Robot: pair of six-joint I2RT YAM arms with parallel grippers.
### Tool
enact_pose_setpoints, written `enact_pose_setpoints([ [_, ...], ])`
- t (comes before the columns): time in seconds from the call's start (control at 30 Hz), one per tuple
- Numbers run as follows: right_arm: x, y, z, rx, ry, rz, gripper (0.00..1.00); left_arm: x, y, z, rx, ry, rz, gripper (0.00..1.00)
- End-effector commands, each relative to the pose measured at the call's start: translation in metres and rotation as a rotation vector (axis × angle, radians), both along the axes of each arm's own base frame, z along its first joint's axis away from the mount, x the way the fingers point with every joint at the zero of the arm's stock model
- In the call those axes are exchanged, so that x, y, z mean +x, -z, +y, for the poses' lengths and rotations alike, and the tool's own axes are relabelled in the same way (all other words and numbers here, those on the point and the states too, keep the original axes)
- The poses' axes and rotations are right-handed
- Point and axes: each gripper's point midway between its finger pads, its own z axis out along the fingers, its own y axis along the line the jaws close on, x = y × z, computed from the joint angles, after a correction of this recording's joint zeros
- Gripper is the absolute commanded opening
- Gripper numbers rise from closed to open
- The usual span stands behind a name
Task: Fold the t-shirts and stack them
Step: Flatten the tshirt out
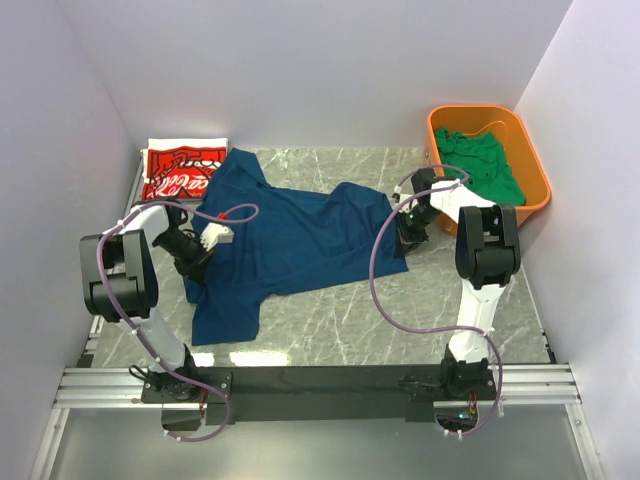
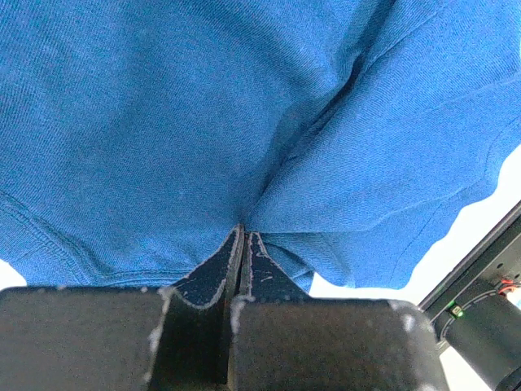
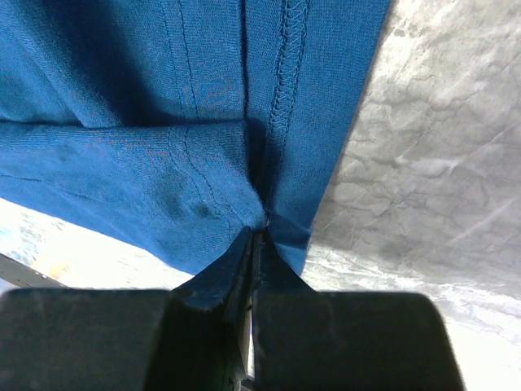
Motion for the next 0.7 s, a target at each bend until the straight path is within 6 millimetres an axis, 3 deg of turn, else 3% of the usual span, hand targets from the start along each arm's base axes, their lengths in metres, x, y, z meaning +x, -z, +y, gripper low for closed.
enact_pose_setpoints([
  [0.0,0.016,-0.026,-0.003,-0.002,-0.003,-0.103,0.00,0.003,-0.005,-0.002,-0.024,0.010,-0.015,0.01],
  [0.13,0.022,-0.064,-0.008,-0.006,-0.017,-0.233,0.00,0.008,-0.013,-0.001,-0.051,-0.016,-0.016,0.01],
  [0.2,0.022,-0.085,-0.010,-0.005,-0.032,-0.297,0.00,0.017,-0.030,0.003,-0.088,-0.056,-0.038,0.01],
  [0.37,0.015,-0.115,-0.017,0.017,-0.059,-0.377,0.00,0.027,-0.066,0.005,-0.170,-0.115,-0.079,0.01],
  [0.5,0.006,-0.128,-0.017,0.057,-0.094,-0.419,0.00,0.027,-0.081,0.011,-0.196,-0.153,-0.093,0.01],
  [0.6,0.006,-0.148,-0.026,0.078,-0.094,-0.493,0.00,0.030,-0.096,0.018,-0.222,-0.191,-0.132,0.01],
  [0.67,0.008,-0.173,-0.028,0.097,-0.099,-0.590,0.00,0.035,-0.114,0.022,-0.254,-0.227,-0.174,0.01],
])
